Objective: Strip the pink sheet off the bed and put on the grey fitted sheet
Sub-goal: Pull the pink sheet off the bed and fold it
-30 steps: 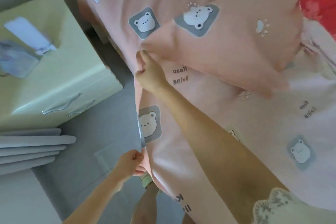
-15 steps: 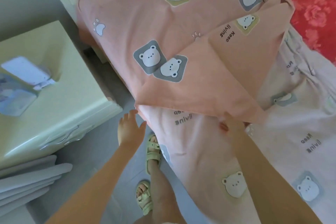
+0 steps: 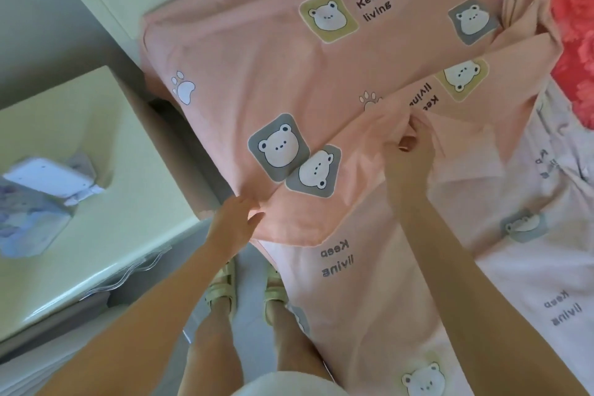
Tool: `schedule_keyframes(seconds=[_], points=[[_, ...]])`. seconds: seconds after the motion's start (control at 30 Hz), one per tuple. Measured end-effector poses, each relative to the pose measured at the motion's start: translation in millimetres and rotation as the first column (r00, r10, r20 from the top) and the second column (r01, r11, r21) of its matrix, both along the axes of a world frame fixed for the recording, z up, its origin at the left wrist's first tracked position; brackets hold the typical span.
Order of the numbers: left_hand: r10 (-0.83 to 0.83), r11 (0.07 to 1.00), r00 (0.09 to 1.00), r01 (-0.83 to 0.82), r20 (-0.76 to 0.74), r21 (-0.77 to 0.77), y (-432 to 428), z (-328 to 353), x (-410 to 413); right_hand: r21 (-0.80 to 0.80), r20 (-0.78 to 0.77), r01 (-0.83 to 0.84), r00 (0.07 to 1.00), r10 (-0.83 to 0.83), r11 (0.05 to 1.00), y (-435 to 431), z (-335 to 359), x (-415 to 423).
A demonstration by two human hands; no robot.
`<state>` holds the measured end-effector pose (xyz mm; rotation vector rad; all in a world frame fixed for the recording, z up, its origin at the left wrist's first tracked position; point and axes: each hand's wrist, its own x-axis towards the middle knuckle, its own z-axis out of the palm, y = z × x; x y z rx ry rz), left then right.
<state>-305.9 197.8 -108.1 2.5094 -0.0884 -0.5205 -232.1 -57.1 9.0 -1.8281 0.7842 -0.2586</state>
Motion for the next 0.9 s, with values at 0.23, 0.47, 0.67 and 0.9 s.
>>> schedule_keyframes(seconds=[0.23, 0.47, 0.67, 0.9], points=[[0.521, 0.232, 0.662, -0.717, -0.538, -0.657, 26, 96, 59, 0.020, 0.147, -0.515, 0.849, 0.507, 0.857, 181, 38, 93], [0.471, -0.213, 0.494, -0.740, -0.731, -0.638, 156, -16, 131, -0.041, -0.110, -0.913, 0.407, 0.907, 0.405, 321, 16, 95], [0.615, 0.378, 0.621, -0.773, -0.486, -0.510, 167, 28, 179, -0.523, -0.343, -0.699, 0.697, 0.630, 0.487, 246, -51, 30], [0.742, 0.384, 0.532, -0.836, -0.408, -0.391, 182, 26, 193, -0.519, -0.742, -0.836, 0.544, 0.392, 0.180, 173, -83, -98]])
